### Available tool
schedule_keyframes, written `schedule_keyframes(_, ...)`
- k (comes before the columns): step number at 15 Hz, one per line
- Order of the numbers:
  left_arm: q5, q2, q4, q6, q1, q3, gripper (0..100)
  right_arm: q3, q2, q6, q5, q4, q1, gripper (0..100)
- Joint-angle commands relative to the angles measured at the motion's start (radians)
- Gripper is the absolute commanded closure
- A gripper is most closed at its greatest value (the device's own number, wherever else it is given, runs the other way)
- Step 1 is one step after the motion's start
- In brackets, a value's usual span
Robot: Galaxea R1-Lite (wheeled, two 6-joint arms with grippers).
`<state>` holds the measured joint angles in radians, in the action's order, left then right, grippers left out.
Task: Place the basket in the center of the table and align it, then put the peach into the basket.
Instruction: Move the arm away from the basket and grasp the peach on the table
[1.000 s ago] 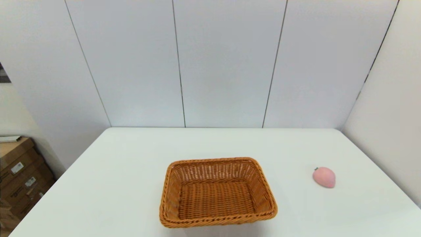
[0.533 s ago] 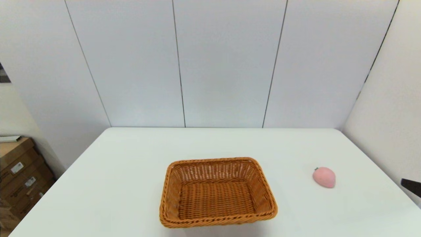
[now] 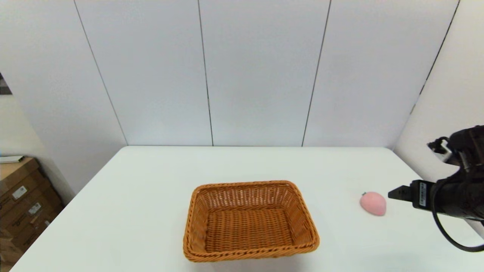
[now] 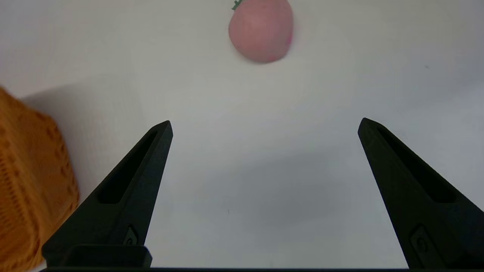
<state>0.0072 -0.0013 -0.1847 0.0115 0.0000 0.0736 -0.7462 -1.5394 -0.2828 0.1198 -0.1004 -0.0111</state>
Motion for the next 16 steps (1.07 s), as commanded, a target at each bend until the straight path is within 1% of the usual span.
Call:
schedule_keyframes(1,0.000,0.000,-0.001,0.001,0.000,0.000,0,-0.073,-0.240,-0.004,0.018,0.140,-0.009,0)
schedule_keyframes(3,0.000,0.000,-0.001,0.001,0.000,0.000,0,-0.116,-0.303,-0.006,0.038,0.151,0.000,0)
schedule_keyframes(9,0.000,0.000,-0.001,0.001,-0.002,0.000,0,-0.177,-0.459,-0.007,0.041,0.153,0.066,0)
schedule_keyframes(11,0.000,0.000,-0.001,0.001,0.000,0.000,0,-0.183,-0.512,-0.007,0.040,0.156,0.066,0)
schedule_keyframes(13,0.002,0.000,-0.001,0.001,0.000,0.000,0,-0.203,-0.568,-0.012,0.038,0.177,0.066,0)
schedule_keyframes(16,-0.001,0.000,-0.001,0.001,0.000,0.000,0,-0.206,-0.585,-0.012,0.035,0.179,0.060,0)
